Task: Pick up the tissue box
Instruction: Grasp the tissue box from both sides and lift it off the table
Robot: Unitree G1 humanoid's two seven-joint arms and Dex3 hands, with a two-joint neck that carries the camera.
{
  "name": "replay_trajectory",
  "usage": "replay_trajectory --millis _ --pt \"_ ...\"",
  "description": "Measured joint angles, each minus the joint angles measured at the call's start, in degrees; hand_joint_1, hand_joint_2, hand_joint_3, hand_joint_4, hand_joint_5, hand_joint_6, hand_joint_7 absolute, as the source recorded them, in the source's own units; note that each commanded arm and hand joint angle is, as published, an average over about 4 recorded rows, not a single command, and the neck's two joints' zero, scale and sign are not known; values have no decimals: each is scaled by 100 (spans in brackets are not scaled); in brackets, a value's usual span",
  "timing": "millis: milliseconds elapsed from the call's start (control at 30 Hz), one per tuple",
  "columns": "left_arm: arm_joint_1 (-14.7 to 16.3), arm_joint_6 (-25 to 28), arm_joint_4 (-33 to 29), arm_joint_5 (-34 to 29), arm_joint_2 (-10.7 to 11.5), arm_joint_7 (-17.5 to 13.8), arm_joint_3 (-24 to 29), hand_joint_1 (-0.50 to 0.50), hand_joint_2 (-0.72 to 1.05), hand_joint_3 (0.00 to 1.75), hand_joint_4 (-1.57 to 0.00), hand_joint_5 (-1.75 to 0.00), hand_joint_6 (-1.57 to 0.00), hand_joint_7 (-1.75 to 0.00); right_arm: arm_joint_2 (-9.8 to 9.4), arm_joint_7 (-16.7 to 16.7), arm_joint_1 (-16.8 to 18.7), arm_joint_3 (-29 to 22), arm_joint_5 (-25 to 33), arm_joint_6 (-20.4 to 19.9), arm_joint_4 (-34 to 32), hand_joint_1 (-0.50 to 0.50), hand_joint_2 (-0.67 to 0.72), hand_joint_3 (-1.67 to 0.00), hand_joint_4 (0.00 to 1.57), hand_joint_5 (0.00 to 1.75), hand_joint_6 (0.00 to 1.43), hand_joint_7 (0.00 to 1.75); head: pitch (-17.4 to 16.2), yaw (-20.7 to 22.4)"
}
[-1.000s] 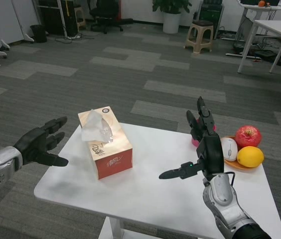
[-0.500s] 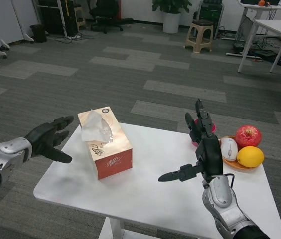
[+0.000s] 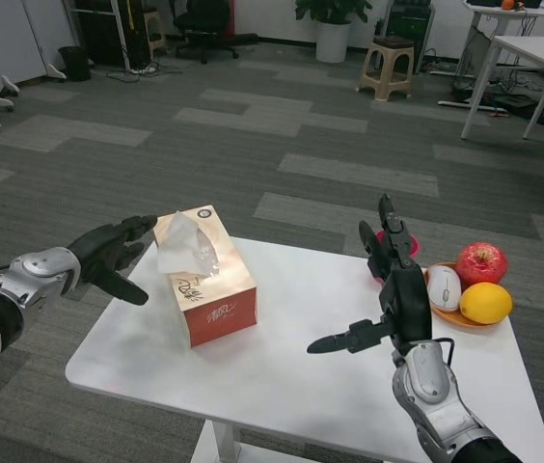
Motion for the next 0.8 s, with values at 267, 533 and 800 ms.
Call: replay_trajectory --millis 267,533,800 --pt "-169 82 31 193 -75 23 -136 50 105 2 0 0 0 0 9 -3 0 4 0 0 11 -46 22 -16 34 0 0 0 9 -9" --pt "-415 155 140 321 -200 62 -516 50 105 2 0 0 0 0 28 -13 0 28 0 0 36 -46 22 -14 34 0 0 0 17 -2" --pt "-567 173 185 328 -253 107 -973 50 105 4 0 0 0 0 32 -23 0 40 0 0 48 -46 22 -16 34 0 0 0 35 -12"
